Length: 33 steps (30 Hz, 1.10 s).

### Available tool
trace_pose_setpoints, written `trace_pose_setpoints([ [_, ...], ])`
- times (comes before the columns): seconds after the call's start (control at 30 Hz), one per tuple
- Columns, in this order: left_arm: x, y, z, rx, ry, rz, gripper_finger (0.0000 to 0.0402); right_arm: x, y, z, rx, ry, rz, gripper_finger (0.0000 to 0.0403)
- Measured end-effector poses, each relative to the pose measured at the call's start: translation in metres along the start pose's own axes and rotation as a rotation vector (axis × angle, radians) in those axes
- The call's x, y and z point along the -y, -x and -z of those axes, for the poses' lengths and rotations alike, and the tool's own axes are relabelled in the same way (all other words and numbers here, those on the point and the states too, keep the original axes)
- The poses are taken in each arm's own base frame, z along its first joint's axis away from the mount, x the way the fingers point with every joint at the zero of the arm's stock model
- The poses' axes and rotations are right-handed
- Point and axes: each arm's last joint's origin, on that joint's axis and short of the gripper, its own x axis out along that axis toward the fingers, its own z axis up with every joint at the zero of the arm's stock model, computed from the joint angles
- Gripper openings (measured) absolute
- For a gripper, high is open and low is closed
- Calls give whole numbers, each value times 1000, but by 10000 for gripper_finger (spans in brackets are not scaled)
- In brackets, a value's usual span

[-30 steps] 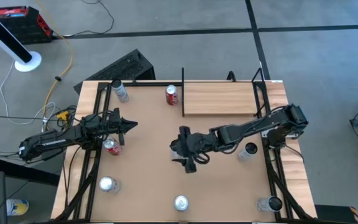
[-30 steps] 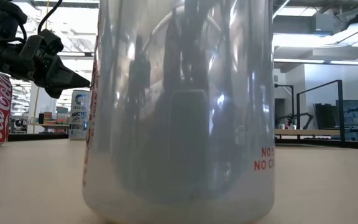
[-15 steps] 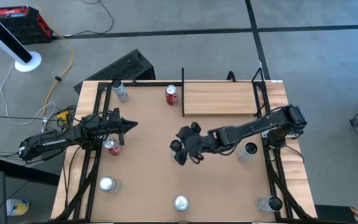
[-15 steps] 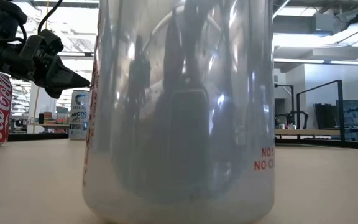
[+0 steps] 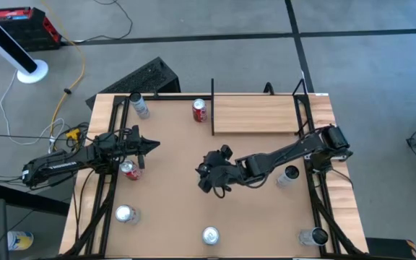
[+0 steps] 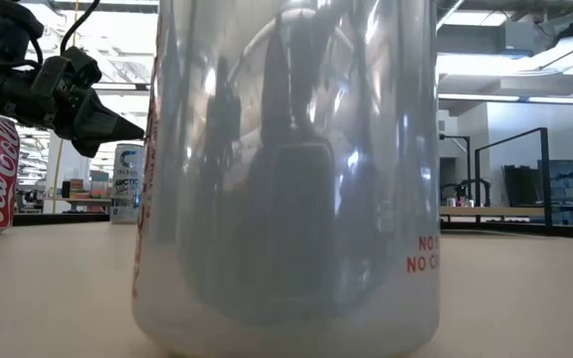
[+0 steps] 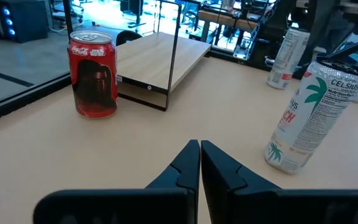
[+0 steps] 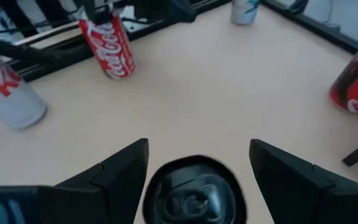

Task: Place canned beverage on shelf
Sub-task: Put the left white-pink soda can on the shelf

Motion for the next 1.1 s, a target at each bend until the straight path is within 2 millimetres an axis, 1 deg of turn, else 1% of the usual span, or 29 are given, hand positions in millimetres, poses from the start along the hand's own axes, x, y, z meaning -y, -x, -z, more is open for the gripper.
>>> trace_pose_setpoints([
  [0.13, 0, 0, 0, 0, 0, 0, 0, -5, 5, 5, 28, -9, 36, 301],
  [0.27, 0, 0, 0, 0, 0, 0, 0, -12, 5, 17, 48, 7, 94, 301],
  [0.5, 0, 0, 0, 0, 0, 0, 0, -15, -7, 27, 39, 2, 108, 301],
  [0.83, 0, 0, 0, -3, 0, 0, 0, -13, -9, 26, 31, 0, 112, 301],
  [0.97, 0, 0, 0, -3, 0, 0, 0, -12, -11, 25, -14, 69, 61, 297],
  [1.1, 0, 0, 0, -3, 0, 0, 0, -10, -12, 21, -85, 252, -64, 286],
])
